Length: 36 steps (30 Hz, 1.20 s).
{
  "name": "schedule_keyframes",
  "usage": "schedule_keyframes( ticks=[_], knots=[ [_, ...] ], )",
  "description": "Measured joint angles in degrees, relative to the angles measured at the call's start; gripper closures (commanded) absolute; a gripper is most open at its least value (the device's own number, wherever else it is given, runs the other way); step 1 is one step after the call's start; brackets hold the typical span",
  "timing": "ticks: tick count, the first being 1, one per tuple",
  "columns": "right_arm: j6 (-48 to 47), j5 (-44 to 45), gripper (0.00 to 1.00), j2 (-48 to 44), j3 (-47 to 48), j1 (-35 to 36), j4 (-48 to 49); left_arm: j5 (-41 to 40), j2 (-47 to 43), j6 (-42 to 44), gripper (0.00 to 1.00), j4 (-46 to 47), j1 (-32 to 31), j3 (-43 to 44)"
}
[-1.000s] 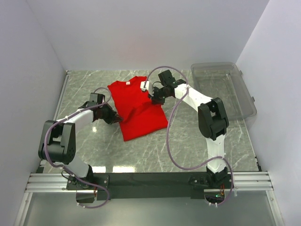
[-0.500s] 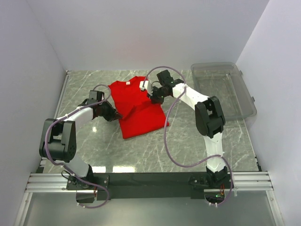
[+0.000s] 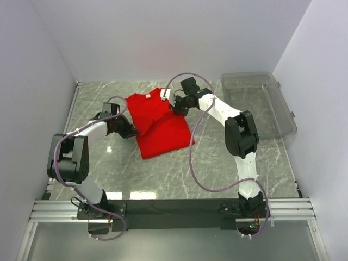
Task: Fold and stack the t-shirts
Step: Fold the tshirt
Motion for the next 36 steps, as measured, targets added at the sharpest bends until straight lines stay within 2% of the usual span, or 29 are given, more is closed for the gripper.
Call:
schedule_keyframes(
  ticks=[1, 2, 3, 4, 5, 13, 17, 20, 21, 22, 27, 32, 36],
  knots=[
    [0.0, 0.13, 0.68, 0.31, 0.04, 0.0, 0.02, 0.0, 0.2, 0.13, 0.94, -0.02, 0.0, 0.37],
    [0.04, 0.26, 0.52, 0.57, 0.04, 0.0, 0.0, 0.02, 0.31, 0.31, 0.87, -0.02, 0.07, 0.72],
    [0.13, 0.44, 0.43, 0.74, 0.04, 0.0, -0.02, 0.11, 0.33, 0.55, 0.79, 0.04, 0.17, 0.94],
    [0.22, 0.72, 0.36, 0.9, 0.04, -0.02, -0.02, 0.26, 0.31, 0.59, 0.67, 0.09, 0.24, 1.03],
    [0.24, 0.92, 0.29, 0.96, 0.04, -0.04, 0.0, 0.39, 0.31, 0.63, 0.63, 0.33, 0.37, 1.14],
    [5.2, 0.09, 0.3, 0.55, 0.26, -2.54, 1.62, -1.77, -3.87, 1.27, 0.41, -0.31, 1.77, 2.29],
    [4.68, -5.27, 0.3, -3.23, -1.4, -5.38, 1.01, -3.76, -9.88, 5.53, 0.34, -0.61, 2.38, 3.23],
    [-2.86, -10.97, 0.28, -11.41, -9.03, -7.21, -1.36, -4.15, -13.97, 9.4, 0.33, -1.16, 2.51, 3.48],
    [-6.38, -12.44, 0.27, -14.62, -12.0, -7.41, -3.19, -4.15, -15.21, 10.51, 0.28, -1.81, 2.51, 3.32],
    [-9.49, -13.42, 0.27, -17.22, -14.86, -7.41, -3.85, -4.11, -16.65, 11.56, 0.27, -1.97, 2.51, 2.58],
    [-27.8, -14.36, 0.24, -30.18, -31.5, -5.86, -8.37, -2.6, -25.46, 12.33, 0.23, -3.76, 2.19, -8.46],
    [-35.43, -9.51, 0.24, -29.92, -39.3, -3.78, -7.93, -0.59, -31.32, 8.02, 0.23, -4.96, -1.99, -21.68],
    [-36.79, -5.77, 0.25, -27.47, -39.74, -2.14, -5.22, -0.13, -32.87, 3.58, 0.25, -3.21, -5.03, -26.6]
  ],
)
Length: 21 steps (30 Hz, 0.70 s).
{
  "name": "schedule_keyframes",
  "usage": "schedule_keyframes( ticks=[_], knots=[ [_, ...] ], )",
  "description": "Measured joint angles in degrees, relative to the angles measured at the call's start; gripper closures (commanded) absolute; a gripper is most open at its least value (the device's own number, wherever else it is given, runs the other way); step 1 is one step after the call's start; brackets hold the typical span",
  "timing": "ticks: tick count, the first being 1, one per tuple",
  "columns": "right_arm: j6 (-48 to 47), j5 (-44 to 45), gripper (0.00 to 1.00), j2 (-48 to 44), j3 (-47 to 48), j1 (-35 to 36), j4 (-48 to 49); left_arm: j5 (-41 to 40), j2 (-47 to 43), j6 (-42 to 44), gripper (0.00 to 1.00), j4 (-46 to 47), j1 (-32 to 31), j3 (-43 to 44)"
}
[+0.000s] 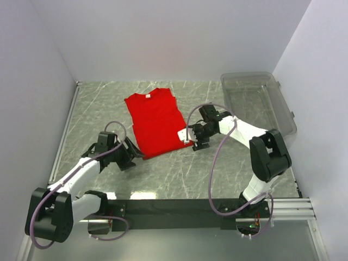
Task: Fold and stack the t-shirts
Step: Fold the tshirt
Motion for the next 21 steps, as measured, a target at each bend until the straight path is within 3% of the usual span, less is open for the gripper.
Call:
schedule_keyframes(
  ticks=[9, 21],
  knots=[
    [0.33, 5.86, 0.29, 3.72, -0.09, 3.74, 6.14, -1.03, 6.45, -8.72, 0.27, 7.58, -4.63, -1.66],
    [1.2, 7.87, 0.34, 5.7, -0.09, 4.9, 7.78, -4.37, 14.4, -13.88, 0.38, 11.02, -5.35, 0.98]
  ],
)
